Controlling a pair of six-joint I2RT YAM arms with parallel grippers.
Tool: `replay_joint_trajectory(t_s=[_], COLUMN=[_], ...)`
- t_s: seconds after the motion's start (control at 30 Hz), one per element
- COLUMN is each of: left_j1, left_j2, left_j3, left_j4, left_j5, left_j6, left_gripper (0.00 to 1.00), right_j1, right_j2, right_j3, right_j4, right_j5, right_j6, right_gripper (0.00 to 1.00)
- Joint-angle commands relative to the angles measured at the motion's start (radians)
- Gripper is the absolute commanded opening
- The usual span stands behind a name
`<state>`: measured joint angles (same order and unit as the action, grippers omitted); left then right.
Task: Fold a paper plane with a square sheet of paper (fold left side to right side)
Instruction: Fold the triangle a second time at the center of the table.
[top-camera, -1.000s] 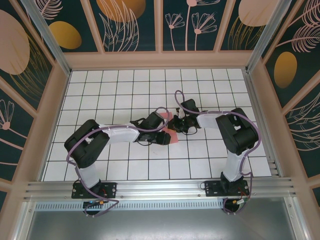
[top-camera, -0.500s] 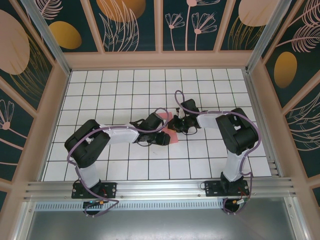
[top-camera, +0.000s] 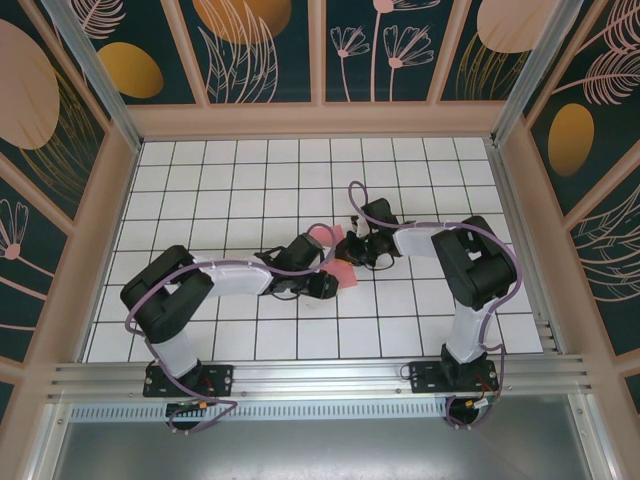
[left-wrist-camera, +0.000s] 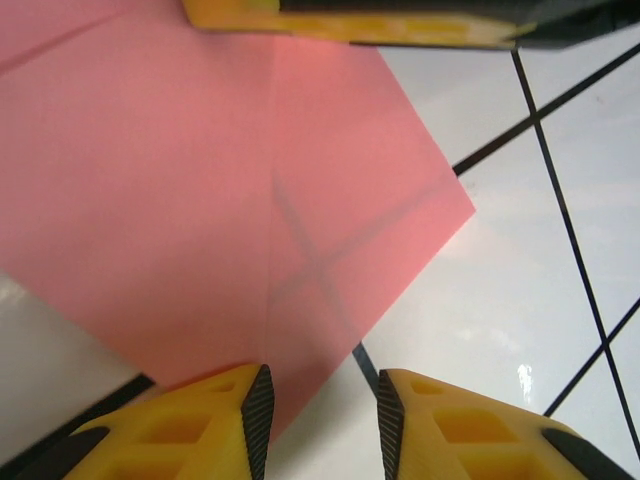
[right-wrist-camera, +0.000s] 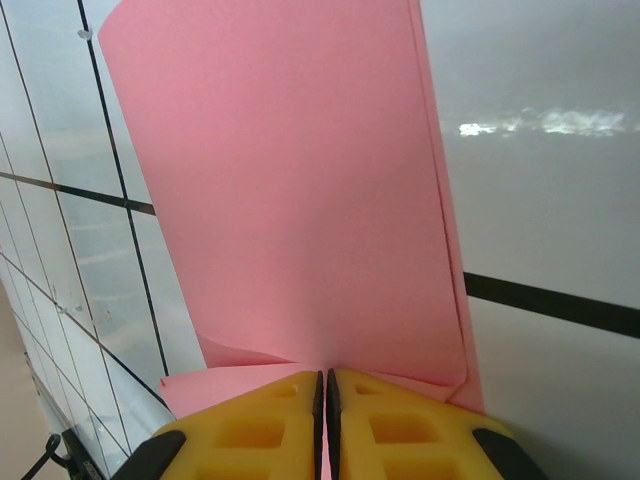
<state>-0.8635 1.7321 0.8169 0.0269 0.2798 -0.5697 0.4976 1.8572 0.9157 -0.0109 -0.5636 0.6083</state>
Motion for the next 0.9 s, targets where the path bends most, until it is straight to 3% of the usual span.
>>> replay_joint_trajectory(t_s=[0.0, 0.4, 0.6, 0.87], left_j1=[-0.030, -0.060, 0.027, 0.049], left_j2=[-0.007, -0.095, -0.216, -0.075], left_j3=[-0.066, -0.056, -0.033, 0.077], left_j4=[-0.148, -0.194, -0.157, -0.079], left_j5=[0.051, 0.032, 0.060, 0.117], left_j6=[-0.021, -0.020, -0.043, -0.020], left_gripper=[0.37, 0.37, 0.38, 0.39], right_j1=[-0.004, -0.004, -0.005, -0.005], right_j2=[0.058, 0.061, 0.059, 0.055], right_j3=[-0.006, -0.002, -0.004, -0.003], right_j4=[-0.101, -0.106, -0.102, -0.107], right_j5=[0.073, 0.070, 0.070, 0.070], right_j6=[-0.026, -0.028, -0.027, -0.027], right_gripper=[0.14, 0.14, 0.14, 0.14])
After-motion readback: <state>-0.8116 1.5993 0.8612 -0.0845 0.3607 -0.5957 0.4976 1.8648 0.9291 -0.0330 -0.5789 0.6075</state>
